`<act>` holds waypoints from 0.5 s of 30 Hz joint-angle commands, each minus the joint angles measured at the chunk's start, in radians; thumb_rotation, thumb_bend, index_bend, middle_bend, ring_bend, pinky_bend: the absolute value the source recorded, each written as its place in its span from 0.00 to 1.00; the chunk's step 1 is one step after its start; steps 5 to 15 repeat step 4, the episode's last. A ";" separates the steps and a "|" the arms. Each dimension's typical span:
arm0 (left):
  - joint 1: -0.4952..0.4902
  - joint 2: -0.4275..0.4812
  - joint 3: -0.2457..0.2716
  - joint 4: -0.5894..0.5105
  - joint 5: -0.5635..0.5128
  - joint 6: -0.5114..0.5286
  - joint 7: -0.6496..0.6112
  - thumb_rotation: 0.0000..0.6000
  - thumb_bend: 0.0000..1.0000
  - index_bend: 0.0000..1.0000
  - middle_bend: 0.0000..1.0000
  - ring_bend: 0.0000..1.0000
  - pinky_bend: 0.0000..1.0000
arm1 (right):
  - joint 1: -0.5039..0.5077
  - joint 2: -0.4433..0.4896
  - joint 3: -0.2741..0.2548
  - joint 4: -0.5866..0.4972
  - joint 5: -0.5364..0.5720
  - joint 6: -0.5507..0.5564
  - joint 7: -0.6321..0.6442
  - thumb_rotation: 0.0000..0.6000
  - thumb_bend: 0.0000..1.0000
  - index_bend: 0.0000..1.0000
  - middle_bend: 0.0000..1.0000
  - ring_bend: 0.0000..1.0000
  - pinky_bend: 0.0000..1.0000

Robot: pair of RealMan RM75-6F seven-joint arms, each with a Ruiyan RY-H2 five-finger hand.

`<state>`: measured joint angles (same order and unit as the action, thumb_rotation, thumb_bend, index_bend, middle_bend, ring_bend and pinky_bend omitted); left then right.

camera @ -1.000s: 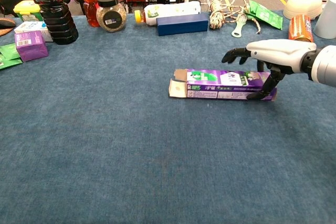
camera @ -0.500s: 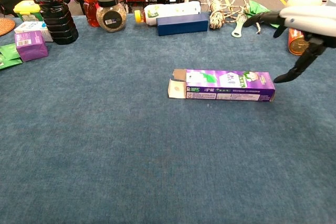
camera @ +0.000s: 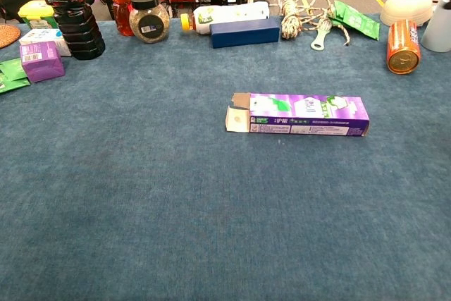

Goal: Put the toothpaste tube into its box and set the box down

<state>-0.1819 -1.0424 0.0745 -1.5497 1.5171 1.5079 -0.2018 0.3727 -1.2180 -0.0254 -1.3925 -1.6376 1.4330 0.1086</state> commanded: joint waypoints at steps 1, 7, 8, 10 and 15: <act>0.049 -0.048 0.014 0.039 0.026 0.056 0.011 1.00 0.09 0.00 0.00 0.00 0.18 | -0.080 0.019 -0.033 -0.007 -0.009 0.073 -0.068 1.00 0.00 0.07 0.04 0.04 0.12; 0.066 -0.071 0.016 0.055 0.037 0.065 0.009 1.00 0.09 0.00 0.00 0.00 0.18 | -0.121 0.025 -0.043 -0.038 0.001 0.097 -0.086 1.00 0.00 0.08 0.02 0.02 0.09; 0.066 -0.071 0.016 0.055 0.037 0.065 0.009 1.00 0.09 0.00 0.00 0.00 0.18 | -0.121 0.025 -0.043 -0.038 0.001 0.097 -0.086 1.00 0.00 0.08 0.02 0.02 0.09; 0.066 -0.071 0.016 0.055 0.037 0.065 0.009 1.00 0.09 0.00 0.00 0.00 0.18 | -0.121 0.025 -0.043 -0.038 0.001 0.097 -0.086 1.00 0.00 0.08 0.02 0.02 0.09; 0.066 -0.071 0.016 0.055 0.037 0.065 0.009 1.00 0.09 0.00 0.00 0.00 0.18 | -0.121 0.025 -0.043 -0.038 0.001 0.097 -0.086 1.00 0.00 0.08 0.02 0.02 0.09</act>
